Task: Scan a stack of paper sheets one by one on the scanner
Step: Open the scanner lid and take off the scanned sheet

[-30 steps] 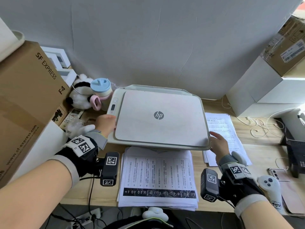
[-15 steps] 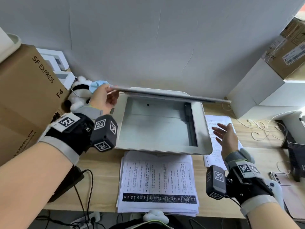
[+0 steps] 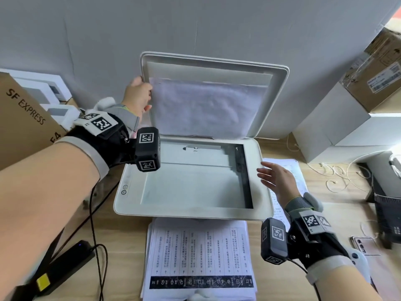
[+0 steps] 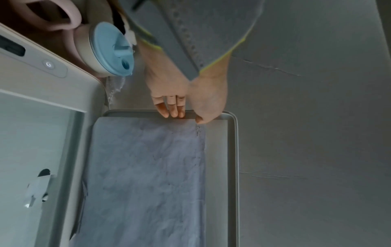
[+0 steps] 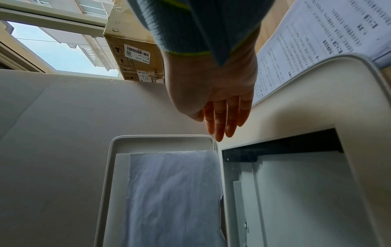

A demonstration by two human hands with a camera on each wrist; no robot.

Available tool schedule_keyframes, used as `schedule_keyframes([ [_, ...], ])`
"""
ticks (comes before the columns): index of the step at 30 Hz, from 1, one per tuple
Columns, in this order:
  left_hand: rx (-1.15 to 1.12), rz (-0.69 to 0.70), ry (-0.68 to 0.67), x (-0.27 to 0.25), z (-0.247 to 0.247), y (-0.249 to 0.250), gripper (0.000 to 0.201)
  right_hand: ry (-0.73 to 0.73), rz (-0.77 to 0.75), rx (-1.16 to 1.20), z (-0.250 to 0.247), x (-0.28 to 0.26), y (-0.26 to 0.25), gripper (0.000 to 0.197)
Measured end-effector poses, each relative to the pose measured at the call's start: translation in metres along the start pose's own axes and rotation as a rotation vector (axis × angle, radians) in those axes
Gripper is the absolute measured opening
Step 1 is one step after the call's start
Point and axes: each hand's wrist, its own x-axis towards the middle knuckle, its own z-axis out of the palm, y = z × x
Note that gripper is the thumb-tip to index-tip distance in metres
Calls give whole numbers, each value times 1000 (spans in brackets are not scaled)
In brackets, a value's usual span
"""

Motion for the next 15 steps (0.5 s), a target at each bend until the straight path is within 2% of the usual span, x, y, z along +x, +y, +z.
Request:
schedule_keyframes([
  [1,6,-10,-4,3,2,-1,21,-6,6,-8,2,3,-2,25],
  [6,7,-29,31,9,7,-15,62,-27,33,-13,9,15,-9,24],
  [11,24,-38,107,9,12,-34,53,-44,60,-14,18,21,-15,23],
  [15,75,-78,17,6,12,-48,44,-56,78,-29,20,22,-11,24],
])
